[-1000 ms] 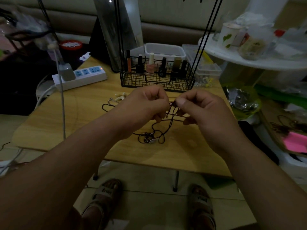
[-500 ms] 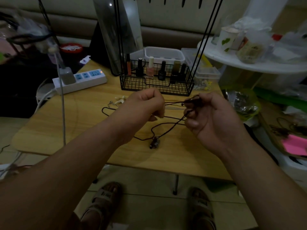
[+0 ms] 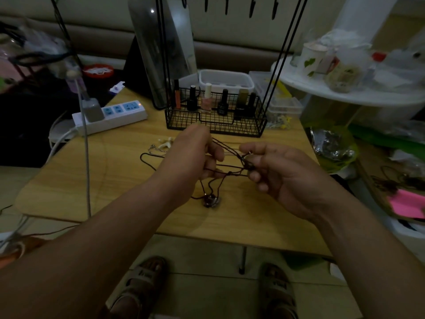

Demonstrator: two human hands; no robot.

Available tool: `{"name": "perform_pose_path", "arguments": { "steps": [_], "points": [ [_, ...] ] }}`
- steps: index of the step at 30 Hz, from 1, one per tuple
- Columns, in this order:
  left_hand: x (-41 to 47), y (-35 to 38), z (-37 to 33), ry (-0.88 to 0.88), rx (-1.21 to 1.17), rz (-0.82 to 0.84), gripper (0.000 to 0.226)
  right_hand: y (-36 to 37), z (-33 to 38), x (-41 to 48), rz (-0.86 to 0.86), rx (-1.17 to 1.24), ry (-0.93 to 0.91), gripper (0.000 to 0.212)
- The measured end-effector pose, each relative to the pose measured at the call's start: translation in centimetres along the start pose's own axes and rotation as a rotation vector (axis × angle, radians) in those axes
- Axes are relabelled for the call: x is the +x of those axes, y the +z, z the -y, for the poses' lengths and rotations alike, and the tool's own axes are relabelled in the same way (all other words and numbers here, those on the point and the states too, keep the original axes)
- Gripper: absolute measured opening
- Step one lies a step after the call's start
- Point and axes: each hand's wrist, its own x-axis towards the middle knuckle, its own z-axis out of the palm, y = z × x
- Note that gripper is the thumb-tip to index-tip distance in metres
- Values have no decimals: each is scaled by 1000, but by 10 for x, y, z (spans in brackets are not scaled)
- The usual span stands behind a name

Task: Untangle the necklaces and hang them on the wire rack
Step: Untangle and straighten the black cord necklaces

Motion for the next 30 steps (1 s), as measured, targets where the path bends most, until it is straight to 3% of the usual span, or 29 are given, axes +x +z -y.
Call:
{"name": "perform_pose_path", "arguments": {
  "steps": [3, 7, 12, 16, 18, 21, 23, 26, 30],
  "points": [
    [-1, -3, 0, 51, 93, -2, 12, 1, 0, -2, 40, -149, 23, 30],
    [-5, -2, 5, 67, 172, 41, 19, 7, -1, -1, -93, -133, -29, 26],
    [-7, -1, 8, 60, 220, 87, 22, 3, -2, 7, -315, 154, -74, 26],
    [-5, -3, 7, 58, 199, 88, 24, -5, -1, 9, -292, 399, -51, 26],
    [-5, -4, 7, 61, 199, 96, 24, -9, 0, 7, -289, 230, -81, 23],
    [-5, -3, 6, 59, 186, 119, 18, -9, -4, 4, -252, -387, -141, 14],
    [-5, -1, 4, 65, 175, 141, 15, -3, -10, 5, -159, -628, -163, 29],
    [-5, 0, 2, 73, 151, 172, 12, 2, -19, 12, -151, -773, -219, 46],
    [-5, -2, 1, 81, 133, 187, 16, -1, -19, 21, -185, -815, -253, 15]
  ]
}}
